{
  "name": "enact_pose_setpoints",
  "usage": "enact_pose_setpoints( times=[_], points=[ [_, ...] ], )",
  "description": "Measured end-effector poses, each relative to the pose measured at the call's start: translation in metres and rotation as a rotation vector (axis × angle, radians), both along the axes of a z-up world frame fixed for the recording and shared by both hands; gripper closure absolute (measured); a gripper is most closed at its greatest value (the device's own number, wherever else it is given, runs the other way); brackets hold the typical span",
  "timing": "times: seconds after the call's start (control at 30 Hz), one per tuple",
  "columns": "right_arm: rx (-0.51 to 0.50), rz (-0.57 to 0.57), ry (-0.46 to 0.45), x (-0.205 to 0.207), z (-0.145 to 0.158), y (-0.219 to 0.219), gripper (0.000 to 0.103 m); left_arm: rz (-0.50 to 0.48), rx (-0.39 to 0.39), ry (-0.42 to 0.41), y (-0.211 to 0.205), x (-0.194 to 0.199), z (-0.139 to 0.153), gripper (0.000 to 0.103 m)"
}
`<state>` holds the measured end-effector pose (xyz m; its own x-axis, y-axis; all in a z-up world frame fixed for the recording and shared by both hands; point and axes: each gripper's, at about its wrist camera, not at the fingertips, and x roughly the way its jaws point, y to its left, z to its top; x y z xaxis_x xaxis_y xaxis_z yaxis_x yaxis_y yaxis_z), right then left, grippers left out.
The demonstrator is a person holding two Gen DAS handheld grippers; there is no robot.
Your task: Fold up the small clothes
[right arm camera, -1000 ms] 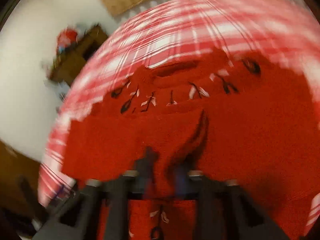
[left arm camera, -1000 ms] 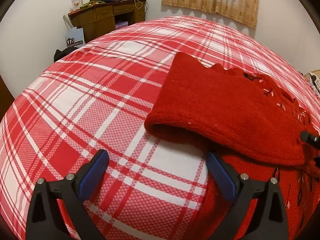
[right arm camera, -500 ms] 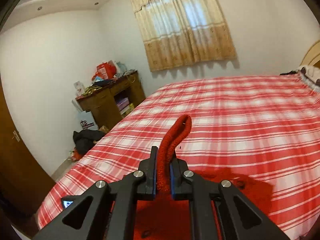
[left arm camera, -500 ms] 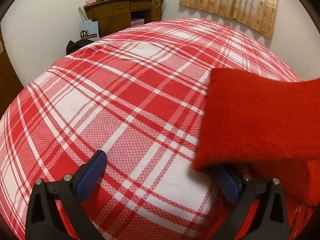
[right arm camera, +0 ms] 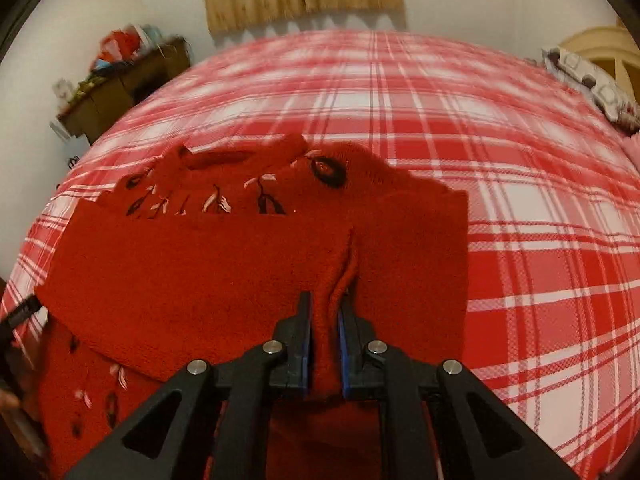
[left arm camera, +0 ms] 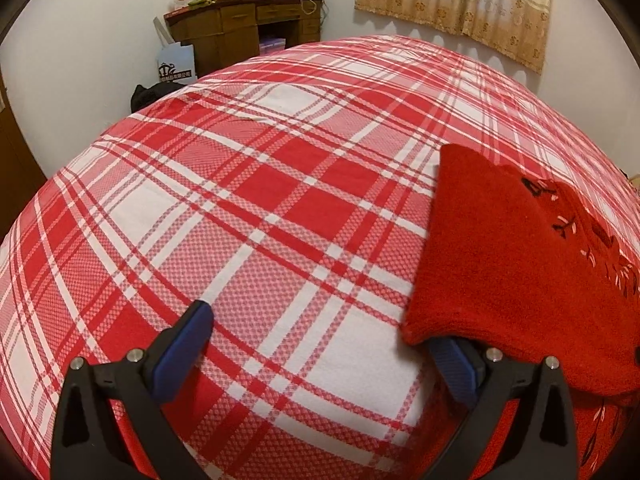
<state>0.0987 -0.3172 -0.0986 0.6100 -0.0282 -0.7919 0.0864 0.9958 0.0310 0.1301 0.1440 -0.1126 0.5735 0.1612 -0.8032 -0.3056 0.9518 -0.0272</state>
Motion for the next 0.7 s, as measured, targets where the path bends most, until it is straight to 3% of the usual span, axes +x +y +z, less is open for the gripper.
enact_pose_setpoints(
  times=[0.1,0.23,0.33,0.4,0.43,0.47,0.53,0.57,0.6,0.63,0.7],
  points=[
    [0.034,0.006,-0.001,-0.014,0.002,-0.009,0.092,-0.054,0.004,0.005,-0.004,-0.003,0.002,0.0],
    [0.089,0.005,0.006,-0.023,0.009,-0.019,0.086,-0.108,0.095,-0.015,-0.01,-0.018,0.011,0.0],
    [0.166,-0.006,-0.037,-0.031,0.024,-0.027,0.084,-0.136,0.138,-0.029,-0.007,-0.034,0.018,0.0],
    [0.161,-0.023,-0.064,-0.023,0.031,-0.025,0.066,-0.149,0.125,-0.05,-0.003,-0.042,0.025,0.0],
    [0.143,-0.033,-0.078,-0.02,0.034,-0.023,0.046,-0.148,0.117,-0.06,-0.001,-0.044,0.029,0.0],
    [0.126,-0.032,-0.089,-0.016,0.036,-0.02,0.036,-0.145,0.102,-0.076,0.0,-0.046,0.035,0.0],
    [0.086,-0.002,-0.071,-0.004,0.031,-0.009,0.036,-0.152,0.078,-0.107,-0.002,-0.047,0.046,0.0],
    [0.045,0.003,-0.03,0.005,0.022,-0.002,0.043,-0.16,0.075,-0.122,-0.004,-0.046,0.05,0.0],
    [0.023,0.003,0.0,0.01,0.016,0.0,0.055,-0.17,0.083,-0.143,-0.009,-0.045,0.057,0.0],
    [0.01,0.013,0.067,0.019,0.002,0.005,0.086,-0.176,0.093,-0.153,-0.012,-0.044,0.06,0.0],
    [-0.006,0.022,0.037,0.019,0.0,0.008,0.089,-0.193,0.114,-0.163,-0.02,-0.04,0.065,0.0]
  ],
)
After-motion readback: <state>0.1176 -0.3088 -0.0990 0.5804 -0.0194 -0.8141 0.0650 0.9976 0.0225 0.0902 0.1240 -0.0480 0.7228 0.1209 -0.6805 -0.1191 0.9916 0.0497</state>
